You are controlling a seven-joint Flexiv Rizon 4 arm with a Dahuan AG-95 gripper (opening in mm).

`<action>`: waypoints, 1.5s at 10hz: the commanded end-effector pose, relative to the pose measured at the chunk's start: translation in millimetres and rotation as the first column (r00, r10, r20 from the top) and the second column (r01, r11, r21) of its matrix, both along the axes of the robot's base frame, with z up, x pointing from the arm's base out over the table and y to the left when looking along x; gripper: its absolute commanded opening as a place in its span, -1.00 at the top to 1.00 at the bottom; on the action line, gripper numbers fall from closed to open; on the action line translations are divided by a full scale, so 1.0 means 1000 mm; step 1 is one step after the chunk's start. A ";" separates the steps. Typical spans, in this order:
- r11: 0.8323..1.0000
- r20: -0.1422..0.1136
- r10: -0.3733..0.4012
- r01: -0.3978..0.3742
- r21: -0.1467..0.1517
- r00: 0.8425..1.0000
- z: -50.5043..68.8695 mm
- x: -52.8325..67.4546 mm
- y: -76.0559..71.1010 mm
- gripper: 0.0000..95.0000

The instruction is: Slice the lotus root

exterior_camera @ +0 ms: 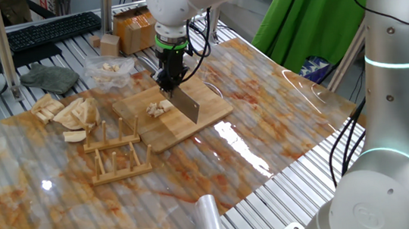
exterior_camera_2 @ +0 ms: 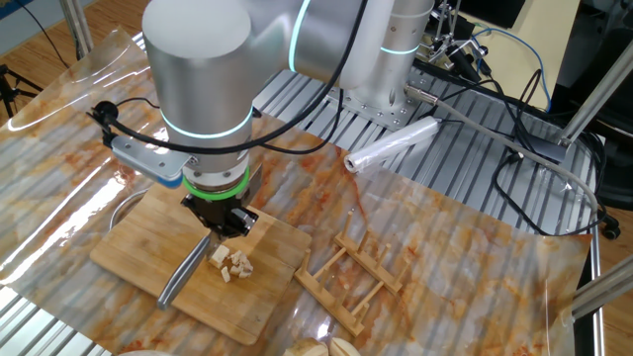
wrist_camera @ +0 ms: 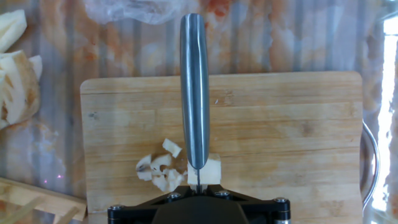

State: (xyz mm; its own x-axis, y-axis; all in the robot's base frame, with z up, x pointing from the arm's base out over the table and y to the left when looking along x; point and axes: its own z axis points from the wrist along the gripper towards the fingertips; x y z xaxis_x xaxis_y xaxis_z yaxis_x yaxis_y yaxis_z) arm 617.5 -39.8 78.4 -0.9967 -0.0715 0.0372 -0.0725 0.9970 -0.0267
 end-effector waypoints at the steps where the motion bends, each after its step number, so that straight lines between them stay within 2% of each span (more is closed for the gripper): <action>1: 1.000 0.005 0.010 -0.010 -0.004 1.000 -0.006 -0.001 -0.002 1.00; 2: 1.000 0.014 0.014 -0.014 -0.004 1.000 -0.013 -0.002 -0.004 1.00; 3: 1.000 0.030 0.010 -0.010 0.005 1.000 -0.032 -0.005 -0.006 1.00; 4: 1.000 0.045 -0.005 0.004 0.027 0.999 -0.050 -0.007 -0.005 1.00; 5: 0.999 0.061 -0.026 0.024 0.042 0.998 -0.061 -0.007 0.001 1.00; 6: 0.999 0.053 -0.027 0.025 0.036 0.998 -0.065 -0.006 0.003 1.00; 7: 1.000 0.054 -0.023 0.022 0.023 0.998 -0.064 -0.006 0.003 1.00; 8: 1.000 0.047 0.003 -0.002 -0.030 0.999 -0.061 -0.005 0.001 1.00; 9: 1.000 0.033 -0.001 0.002 -0.023 0.999 -0.057 -0.004 -0.001 1.00; 11: 0.999 -0.007 -0.035 0.035 0.023 0.999 -0.046 -0.004 0.003 1.00; 12: 0.999 -0.018 -0.034 0.034 0.003 0.999 -0.037 -0.005 0.005 1.00; 14: 1.000 -0.029 -0.028 0.028 0.002 0.999 -0.020 -0.007 0.000 1.00; 15: 1.000 -0.029 -0.028 0.028 0.001 0.999 -0.019 -0.008 -0.001 1.00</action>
State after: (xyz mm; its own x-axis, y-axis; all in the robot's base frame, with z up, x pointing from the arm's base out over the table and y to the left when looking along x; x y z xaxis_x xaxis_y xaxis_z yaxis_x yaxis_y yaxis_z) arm 611.5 -39.1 61.3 -0.9956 -0.0458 0.0813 -0.0469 0.9988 -0.0122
